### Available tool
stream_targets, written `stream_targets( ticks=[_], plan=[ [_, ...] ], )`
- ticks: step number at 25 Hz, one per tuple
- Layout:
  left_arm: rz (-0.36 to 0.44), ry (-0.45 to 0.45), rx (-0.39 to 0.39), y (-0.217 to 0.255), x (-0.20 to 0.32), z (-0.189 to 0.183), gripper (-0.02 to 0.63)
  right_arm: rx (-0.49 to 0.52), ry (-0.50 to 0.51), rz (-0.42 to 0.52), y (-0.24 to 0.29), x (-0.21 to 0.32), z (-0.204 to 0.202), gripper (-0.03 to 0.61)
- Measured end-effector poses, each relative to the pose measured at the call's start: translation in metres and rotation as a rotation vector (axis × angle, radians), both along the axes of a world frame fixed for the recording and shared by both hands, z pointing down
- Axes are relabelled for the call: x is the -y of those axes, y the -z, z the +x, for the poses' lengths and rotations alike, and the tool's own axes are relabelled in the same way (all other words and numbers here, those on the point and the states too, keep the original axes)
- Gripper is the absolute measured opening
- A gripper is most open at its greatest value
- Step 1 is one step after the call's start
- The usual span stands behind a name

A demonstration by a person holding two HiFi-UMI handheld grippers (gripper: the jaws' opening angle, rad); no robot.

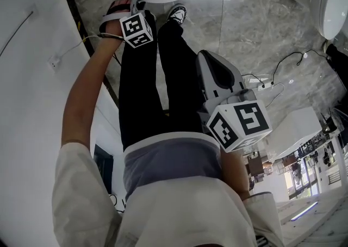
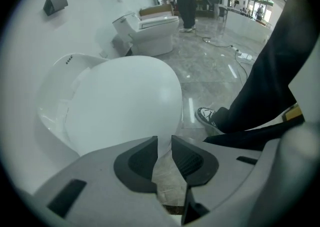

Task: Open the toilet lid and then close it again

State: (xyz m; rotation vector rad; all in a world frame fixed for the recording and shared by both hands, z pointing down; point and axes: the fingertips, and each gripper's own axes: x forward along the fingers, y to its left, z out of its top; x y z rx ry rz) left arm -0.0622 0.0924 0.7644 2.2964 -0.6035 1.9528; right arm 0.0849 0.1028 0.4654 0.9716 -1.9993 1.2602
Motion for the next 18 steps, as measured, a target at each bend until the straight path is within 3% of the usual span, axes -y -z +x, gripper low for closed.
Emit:
stream_targets(
  ticks=[11,18],
  plan=[
    [0.022,0.240,-0.076,0.037,0.024,-0.009,0.052,0.020,0.010,0.048,0.025,0.014,-0.003,0.011],
    [0.026,0.402,-0.165,0.078,0.024,-0.014,0.037,0.023,0.013,0.090,0.043,0.024,-0.001,0.011]
  ],
)
